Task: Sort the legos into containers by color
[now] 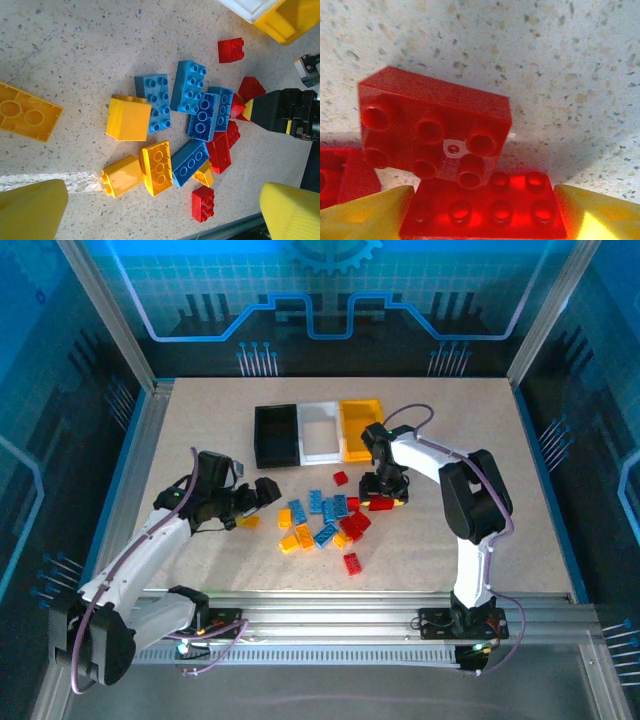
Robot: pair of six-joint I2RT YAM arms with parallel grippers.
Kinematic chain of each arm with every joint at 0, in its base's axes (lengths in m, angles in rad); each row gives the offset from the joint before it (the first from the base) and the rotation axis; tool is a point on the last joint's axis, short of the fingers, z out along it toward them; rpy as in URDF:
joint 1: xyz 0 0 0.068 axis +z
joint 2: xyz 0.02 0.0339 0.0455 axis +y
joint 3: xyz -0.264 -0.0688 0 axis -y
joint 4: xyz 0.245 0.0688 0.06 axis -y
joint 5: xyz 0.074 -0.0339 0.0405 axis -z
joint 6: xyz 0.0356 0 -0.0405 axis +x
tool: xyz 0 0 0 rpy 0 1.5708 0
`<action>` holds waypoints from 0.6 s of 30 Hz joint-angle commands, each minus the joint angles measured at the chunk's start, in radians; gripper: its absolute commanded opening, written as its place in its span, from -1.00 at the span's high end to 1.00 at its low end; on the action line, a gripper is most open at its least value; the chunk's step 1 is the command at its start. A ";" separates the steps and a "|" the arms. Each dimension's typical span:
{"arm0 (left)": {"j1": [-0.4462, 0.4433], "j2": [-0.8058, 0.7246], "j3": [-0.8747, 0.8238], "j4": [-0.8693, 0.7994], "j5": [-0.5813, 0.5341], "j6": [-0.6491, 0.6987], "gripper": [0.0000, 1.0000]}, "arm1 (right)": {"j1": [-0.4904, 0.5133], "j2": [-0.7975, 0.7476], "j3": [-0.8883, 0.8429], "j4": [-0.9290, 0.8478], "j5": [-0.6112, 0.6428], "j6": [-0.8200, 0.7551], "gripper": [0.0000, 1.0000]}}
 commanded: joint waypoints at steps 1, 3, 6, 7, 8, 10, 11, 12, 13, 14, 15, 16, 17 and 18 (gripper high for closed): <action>-0.007 0.006 -0.010 0.004 0.030 0.000 -0.98 | -0.007 0.017 -0.017 -0.016 0.010 0.004 -0.38; -0.007 0.008 -0.007 0.001 0.031 0.007 -0.98 | -0.007 0.011 -0.024 -0.018 0.012 0.007 -0.35; -0.006 0.011 -0.007 0.000 0.032 0.011 -0.98 | -0.006 -0.010 -0.040 -0.021 0.028 0.012 -0.28; -0.007 0.013 -0.008 0.003 0.034 0.011 -0.98 | -0.006 -0.020 -0.045 -0.023 0.032 0.012 -0.26; -0.007 0.015 -0.010 0.006 0.036 0.010 -0.98 | -0.007 -0.033 -0.052 -0.023 0.036 0.013 -0.23; -0.007 0.019 -0.010 0.013 0.039 0.009 -0.98 | -0.007 -0.058 -0.068 -0.026 0.040 0.018 -0.20; -0.007 0.021 -0.009 0.016 0.041 0.009 -0.98 | -0.008 -0.073 -0.077 -0.027 0.042 0.022 -0.19; -0.007 0.024 -0.009 0.019 0.043 0.009 -0.98 | -0.008 -0.090 -0.084 -0.029 0.044 0.026 -0.18; -0.007 0.026 -0.007 0.023 0.044 0.008 -0.98 | -0.008 -0.104 -0.091 -0.030 0.042 0.030 -0.17; -0.007 0.030 -0.005 0.024 0.046 0.009 -0.98 | -0.008 -0.122 -0.097 -0.033 0.040 0.036 -0.18; -0.007 0.033 -0.001 0.025 0.048 0.009 -0.98 | -0.009 -0.141 -0.101 -0.036 0.036 0.041 -0.18; -0.007 0.037 0.002 0.027 0.050 0.009 -0.98 | -0.010 -0.157 -0.102 -0.039 0.032 0.045 -0.17; -0.007 0.041 0.006 0.029 0.052 0.010 -0.98 | -0.011 -0.176 -0.101 -0.042 0.024 0.050 -0.17; -0.007 0.044 0.010 0.030 0.055 0.011 -0.98 | -0.014 -0.195 -0.096 -0.045 0.015 0.054 -0.17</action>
